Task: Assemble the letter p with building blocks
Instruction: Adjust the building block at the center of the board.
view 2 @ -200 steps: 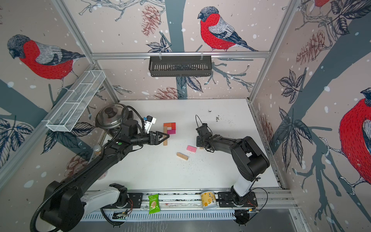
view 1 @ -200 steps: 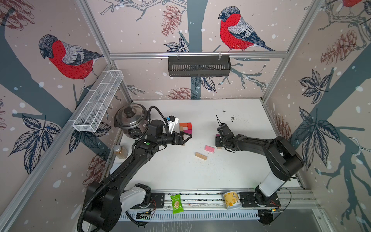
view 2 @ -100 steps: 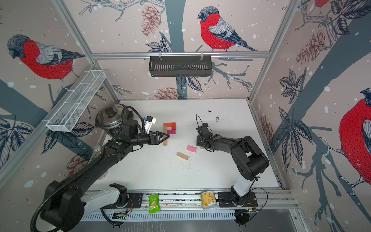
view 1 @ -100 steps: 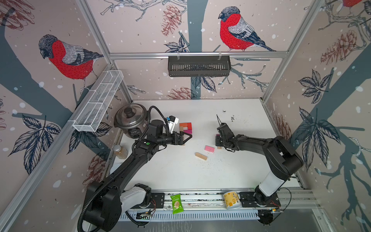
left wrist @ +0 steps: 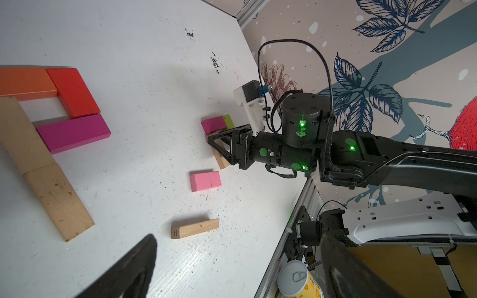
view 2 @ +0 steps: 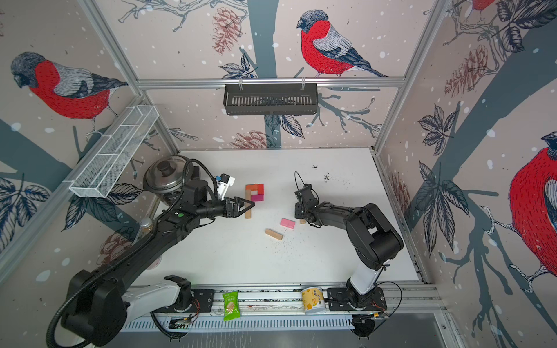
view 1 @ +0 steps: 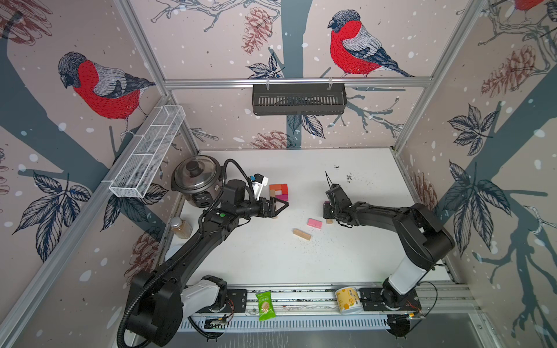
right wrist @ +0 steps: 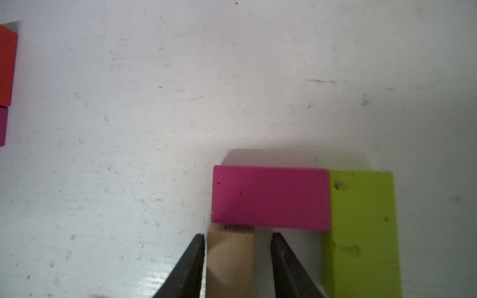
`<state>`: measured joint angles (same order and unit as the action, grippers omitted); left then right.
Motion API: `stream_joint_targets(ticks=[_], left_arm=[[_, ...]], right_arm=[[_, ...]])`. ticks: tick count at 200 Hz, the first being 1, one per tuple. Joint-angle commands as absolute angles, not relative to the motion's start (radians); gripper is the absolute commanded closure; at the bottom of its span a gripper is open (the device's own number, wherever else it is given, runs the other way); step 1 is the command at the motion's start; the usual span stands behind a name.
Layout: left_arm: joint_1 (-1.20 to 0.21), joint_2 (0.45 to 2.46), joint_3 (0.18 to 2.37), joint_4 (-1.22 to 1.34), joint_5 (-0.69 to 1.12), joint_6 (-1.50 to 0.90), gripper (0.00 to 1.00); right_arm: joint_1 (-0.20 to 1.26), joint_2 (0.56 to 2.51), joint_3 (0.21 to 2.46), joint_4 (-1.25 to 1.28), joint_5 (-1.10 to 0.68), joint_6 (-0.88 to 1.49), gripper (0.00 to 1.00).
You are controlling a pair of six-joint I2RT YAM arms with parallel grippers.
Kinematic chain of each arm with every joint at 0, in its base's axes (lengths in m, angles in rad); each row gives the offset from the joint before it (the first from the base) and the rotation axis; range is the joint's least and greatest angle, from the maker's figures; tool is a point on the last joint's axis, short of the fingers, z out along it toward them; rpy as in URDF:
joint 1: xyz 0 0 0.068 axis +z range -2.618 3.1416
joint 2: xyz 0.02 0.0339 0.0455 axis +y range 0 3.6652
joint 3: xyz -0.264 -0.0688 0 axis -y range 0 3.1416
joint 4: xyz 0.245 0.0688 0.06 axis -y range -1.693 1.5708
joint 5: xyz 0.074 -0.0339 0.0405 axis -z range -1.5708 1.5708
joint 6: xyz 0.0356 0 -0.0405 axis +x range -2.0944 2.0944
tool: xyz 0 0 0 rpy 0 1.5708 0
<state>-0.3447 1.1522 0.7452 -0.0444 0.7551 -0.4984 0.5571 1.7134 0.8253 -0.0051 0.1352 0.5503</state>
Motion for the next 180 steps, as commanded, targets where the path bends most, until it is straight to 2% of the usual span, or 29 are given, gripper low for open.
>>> stream_joint_targets(ticks=[1, 180], left_arm=[[-0.344, 1.155, 0.745, -0.023, 0.758, -0.494, 0.03], [-0.344, 1.164, 0.748, -0.031, 0.758, -0.494, 0.03]], right_arm=[[0.556, 1.725, 0.819, -0.072, 0.117, 0.558, 0.56], [0.553, 1.724, 0.808, -0.065, 0.117, 0.557, 0.6]])
